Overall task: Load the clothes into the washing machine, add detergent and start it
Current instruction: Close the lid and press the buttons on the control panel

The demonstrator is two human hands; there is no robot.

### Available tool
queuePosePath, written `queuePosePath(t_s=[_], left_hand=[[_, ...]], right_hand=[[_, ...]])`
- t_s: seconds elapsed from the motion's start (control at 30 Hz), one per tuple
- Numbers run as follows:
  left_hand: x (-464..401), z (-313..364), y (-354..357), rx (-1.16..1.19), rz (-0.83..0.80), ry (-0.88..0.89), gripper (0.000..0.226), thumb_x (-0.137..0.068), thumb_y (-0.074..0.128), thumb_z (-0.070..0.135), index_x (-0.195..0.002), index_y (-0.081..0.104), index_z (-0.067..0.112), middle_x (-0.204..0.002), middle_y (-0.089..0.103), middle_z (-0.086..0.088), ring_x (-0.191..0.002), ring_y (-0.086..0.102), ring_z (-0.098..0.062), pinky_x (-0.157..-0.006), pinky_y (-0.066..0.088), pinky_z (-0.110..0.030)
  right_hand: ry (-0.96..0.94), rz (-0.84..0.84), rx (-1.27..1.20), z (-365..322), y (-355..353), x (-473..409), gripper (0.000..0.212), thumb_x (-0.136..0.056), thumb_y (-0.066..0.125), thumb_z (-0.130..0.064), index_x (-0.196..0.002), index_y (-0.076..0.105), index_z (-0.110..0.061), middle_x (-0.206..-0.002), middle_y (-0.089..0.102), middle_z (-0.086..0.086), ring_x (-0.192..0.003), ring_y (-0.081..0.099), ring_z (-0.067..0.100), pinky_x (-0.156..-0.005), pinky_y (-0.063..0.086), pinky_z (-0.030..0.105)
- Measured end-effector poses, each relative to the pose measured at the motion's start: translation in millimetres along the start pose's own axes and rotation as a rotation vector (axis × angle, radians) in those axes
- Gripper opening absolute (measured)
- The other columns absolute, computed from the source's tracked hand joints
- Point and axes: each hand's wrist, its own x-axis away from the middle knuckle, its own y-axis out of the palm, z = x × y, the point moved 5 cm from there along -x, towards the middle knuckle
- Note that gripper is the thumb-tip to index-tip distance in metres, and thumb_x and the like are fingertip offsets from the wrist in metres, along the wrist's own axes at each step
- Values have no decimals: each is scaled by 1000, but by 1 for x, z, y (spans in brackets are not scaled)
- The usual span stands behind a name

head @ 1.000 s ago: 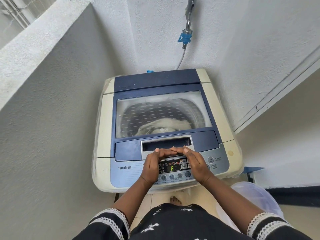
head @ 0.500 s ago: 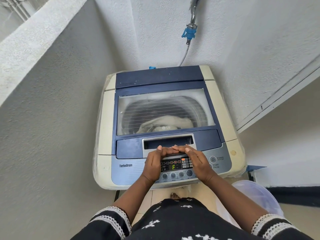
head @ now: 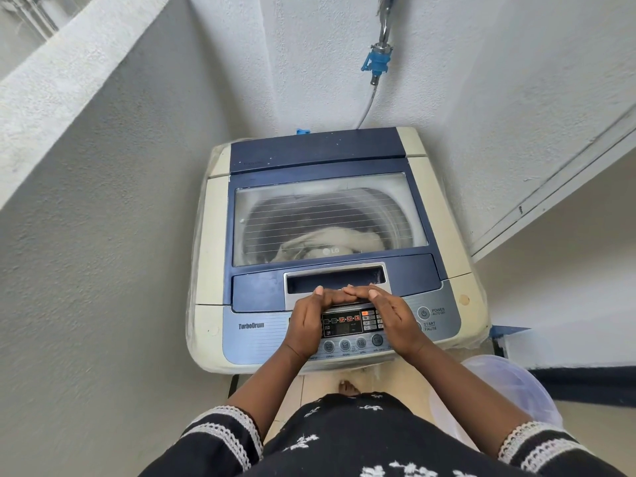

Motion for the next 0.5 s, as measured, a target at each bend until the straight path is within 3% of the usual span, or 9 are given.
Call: queuePosePath(t_s=[0.3,0.5], left_hand=[[0,0,0,-68,-18,7,60,-104,18,27,-106,73,3,-107,74,-8,-109,66,-22,-98,49,-36],[3,7,1,-164,-44,77,51,-103,30,40,-109,71,11,-109,72,-3,-109,65,-19,-98,50,-38]], right_hand=[[-16,6,-13,-3,1,-1,43,-102,34,-24,-119,69,-4,-121,70,4,-120,61,17,-109,43,38],[-20,52,-35,-7,1,2,39,-105,35,-19,-116,70,-6,-117,72,2,-116,64,16,-107,45,36]])
